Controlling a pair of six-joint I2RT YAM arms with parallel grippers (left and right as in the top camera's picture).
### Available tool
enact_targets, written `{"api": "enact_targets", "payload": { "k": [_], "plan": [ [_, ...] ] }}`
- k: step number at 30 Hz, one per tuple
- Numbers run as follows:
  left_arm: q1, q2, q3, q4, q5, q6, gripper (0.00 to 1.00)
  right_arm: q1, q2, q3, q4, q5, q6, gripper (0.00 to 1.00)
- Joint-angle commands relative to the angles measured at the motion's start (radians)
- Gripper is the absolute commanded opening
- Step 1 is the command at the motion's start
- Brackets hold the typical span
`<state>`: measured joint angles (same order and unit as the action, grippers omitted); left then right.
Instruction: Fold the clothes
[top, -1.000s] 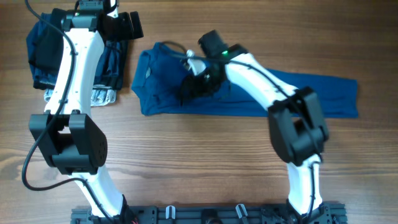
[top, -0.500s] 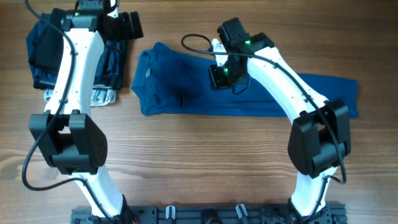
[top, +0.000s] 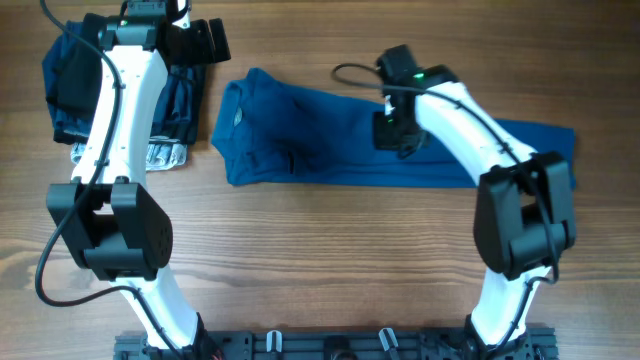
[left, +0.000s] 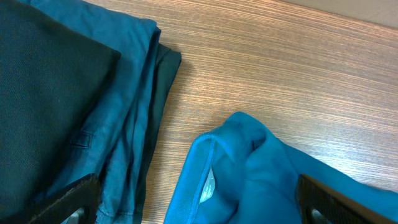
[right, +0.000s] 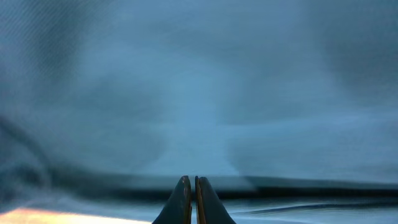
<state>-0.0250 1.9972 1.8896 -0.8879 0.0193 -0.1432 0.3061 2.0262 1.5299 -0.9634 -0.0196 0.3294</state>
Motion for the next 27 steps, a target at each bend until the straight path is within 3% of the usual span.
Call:
{"api": "enact_targets", "payload": {
  "k": [1, 9, 14, 27],
  "plan": [
    [0.001, 0.006, -0.003, 0.0, -0.006, 0.002, 1.0, -0.056, 0.012, -0.01, -0.005, -0.004, 0.012, 0.04],
    [0.001, 0.006, -0.003, 0.0, -0.006, 0.002, 1.0, -0.095, 0.013, -0.13, 0.079, 0.016, 0.011, 0.04],
    [0.001, 0.006, -0.003, 0.0, -0.006, 0.002, 1.0, -0.098, 0.013, -0.134, 0.028, 0.119, 0.011, 0.04],
    [0.001, 0.006, -0.003, 0.0, -0.006, 0.002, 1.0, -0.098, 0.013, -0.134, -0.193, 0.132, 0.042, 0.04]
  ]
}}
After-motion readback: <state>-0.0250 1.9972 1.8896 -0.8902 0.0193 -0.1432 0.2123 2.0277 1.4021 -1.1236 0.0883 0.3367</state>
